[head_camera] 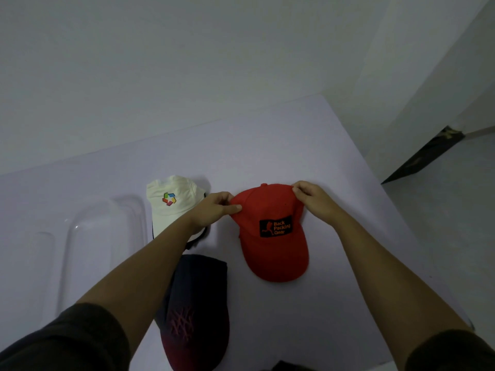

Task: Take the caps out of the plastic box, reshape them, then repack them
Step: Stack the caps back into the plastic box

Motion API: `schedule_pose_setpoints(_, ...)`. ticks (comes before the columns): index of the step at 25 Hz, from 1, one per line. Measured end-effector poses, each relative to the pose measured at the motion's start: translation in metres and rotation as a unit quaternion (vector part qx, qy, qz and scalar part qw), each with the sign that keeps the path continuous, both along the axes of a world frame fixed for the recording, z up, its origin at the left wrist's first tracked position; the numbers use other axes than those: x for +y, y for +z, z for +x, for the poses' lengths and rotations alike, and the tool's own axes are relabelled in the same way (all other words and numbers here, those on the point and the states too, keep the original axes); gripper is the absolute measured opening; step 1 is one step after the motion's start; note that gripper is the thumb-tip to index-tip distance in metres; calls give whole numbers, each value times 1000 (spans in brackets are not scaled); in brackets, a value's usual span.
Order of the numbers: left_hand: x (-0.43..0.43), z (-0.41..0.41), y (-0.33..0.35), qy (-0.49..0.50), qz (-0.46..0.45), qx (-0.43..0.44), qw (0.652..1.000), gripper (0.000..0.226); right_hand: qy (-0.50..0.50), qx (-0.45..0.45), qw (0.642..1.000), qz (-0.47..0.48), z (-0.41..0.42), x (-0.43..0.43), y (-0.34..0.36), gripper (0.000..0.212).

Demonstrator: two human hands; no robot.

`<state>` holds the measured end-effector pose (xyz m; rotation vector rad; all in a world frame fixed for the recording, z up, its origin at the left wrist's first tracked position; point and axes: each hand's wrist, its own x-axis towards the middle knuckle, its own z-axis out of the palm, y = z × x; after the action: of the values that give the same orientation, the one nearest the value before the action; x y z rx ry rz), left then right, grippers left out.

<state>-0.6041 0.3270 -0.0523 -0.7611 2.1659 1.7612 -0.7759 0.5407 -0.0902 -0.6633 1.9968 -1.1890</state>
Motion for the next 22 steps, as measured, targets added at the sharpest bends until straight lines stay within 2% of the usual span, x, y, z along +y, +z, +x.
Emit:
schedule_pose_setpoints(6, 1, 4, -11, 52, 16, 10, 998, 16, -9, -34, 999, 7, 5, -7, 3, 42)
schedule_pose_setpoints(9, 8, -1, -12, 101, -12, 0, 995, 20, -23, -40, 999, 5, 7, -7, -1, 34)
schedule_pose_setpoints(13, 13, -9, -16, 63, -79, -21, 995, 22, -27, -38, 999, 12, 12, -8, 2, 21)
schedule_pose_setpoints(15, 15, -10, -12, 55, -128, -31, 990, 30, -48, 17, 998, 28, 17, -12, 5, 23)
schedule_pose_setpoints(17, 14, -3, 7, 57, -168, -9, 984, 43, -87, 122, 989, 10, 31, -15, 12, 32)
schedule_pose_setpoints(19, 8, 18, 29, 55, -197, 32, 978, 36, -104, 213, 970, -51, 59, -14, 22, 32)
schedule_pose_setpoints(20, 3, 35, 37, 61, -209, 36, 975, 31, -99, 227, 966, -79, 77, -14, 26, 29)
schedule_pose_setpoints(22, -7, 78, 46, 89, -208, -4, 974, 28, -52, 184, 975, -112, 121, -14, 34, 26)
